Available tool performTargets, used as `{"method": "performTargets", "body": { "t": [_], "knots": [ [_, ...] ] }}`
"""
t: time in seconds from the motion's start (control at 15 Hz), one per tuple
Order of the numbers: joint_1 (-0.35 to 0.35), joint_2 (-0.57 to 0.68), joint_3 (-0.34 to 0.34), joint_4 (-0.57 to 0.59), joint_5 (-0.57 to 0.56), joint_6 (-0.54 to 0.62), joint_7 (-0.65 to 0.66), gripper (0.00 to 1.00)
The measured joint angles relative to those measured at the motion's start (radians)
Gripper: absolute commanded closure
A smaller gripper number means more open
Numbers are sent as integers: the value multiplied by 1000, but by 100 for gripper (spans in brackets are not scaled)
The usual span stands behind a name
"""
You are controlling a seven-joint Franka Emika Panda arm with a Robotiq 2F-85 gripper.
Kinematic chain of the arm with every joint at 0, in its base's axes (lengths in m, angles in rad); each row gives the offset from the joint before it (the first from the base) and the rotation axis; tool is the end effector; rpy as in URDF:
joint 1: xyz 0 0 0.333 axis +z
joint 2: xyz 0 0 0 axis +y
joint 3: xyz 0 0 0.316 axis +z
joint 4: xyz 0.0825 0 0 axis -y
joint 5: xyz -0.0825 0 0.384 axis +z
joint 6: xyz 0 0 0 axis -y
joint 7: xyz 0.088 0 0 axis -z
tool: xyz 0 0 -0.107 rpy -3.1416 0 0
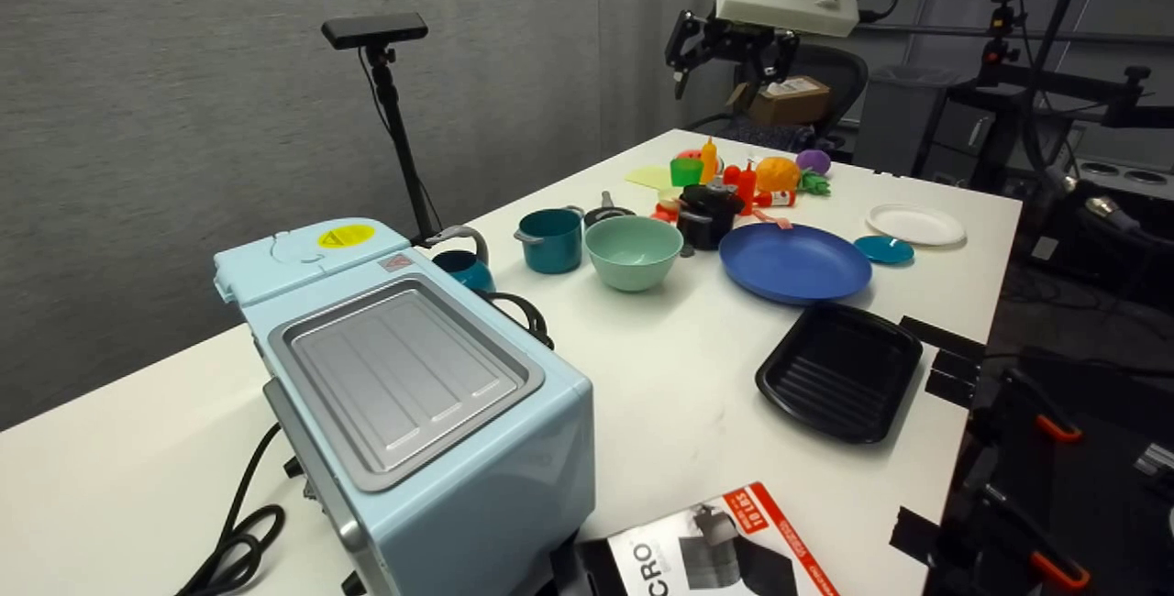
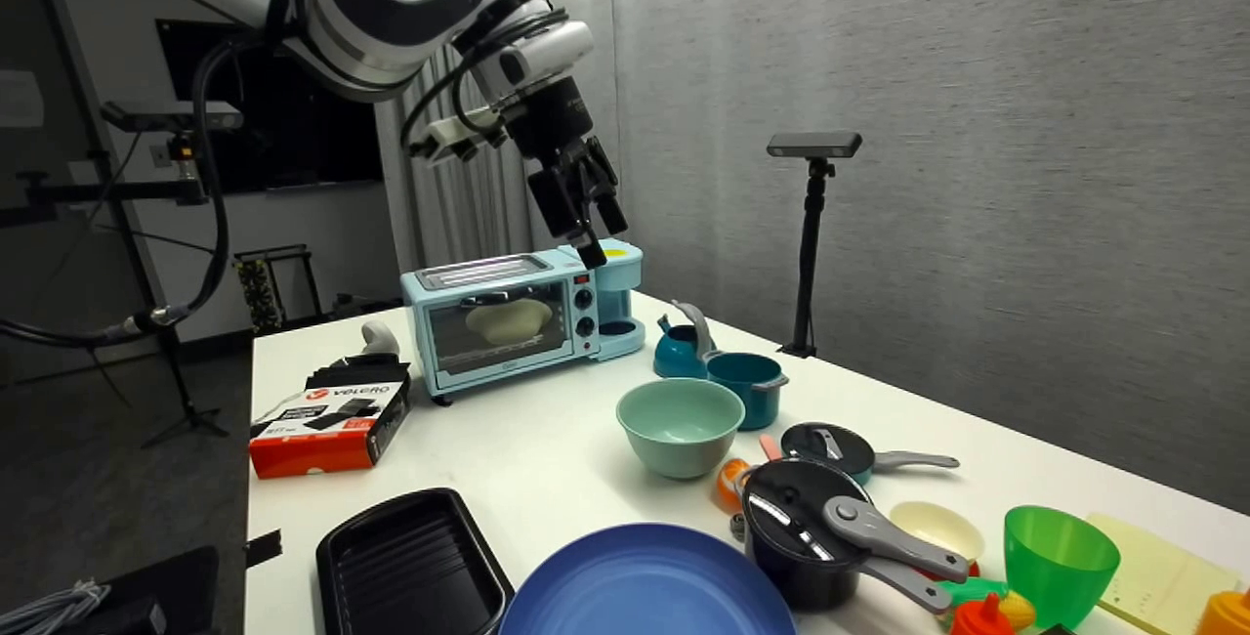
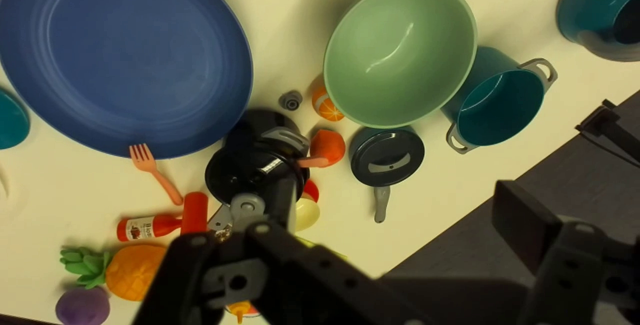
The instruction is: Pick up the black pan
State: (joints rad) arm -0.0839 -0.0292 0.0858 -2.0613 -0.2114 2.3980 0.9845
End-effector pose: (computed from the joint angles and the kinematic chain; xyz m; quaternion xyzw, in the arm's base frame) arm 0.5744 -0.0002 0.4859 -0.8921 0.4052 -0.1998 0.0102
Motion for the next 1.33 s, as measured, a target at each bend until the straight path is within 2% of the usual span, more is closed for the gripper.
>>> {"method": "performTargets", "body": {
  "t": [0.2,0.4,0.53,0.67,0.87,1.07,1.2,1.33],
  "knots": [
    [4,5,-2,-1,-4,-2,25,0],
    [8,68,-13,29,-38,-58,184,0],
    [9,125,-47,70,-22,-109,228,0],
    [4,175,-96,116,36,-148,233,0],
    [-30,236,-165,187,195,-196,183,0],
    [-72,296,-210,248,315,-203,126,0],
    [-87,341,-234,291,344,-195,117,0],
    [-78,387,-263,332,302,-134,172,0]
  ]
}}
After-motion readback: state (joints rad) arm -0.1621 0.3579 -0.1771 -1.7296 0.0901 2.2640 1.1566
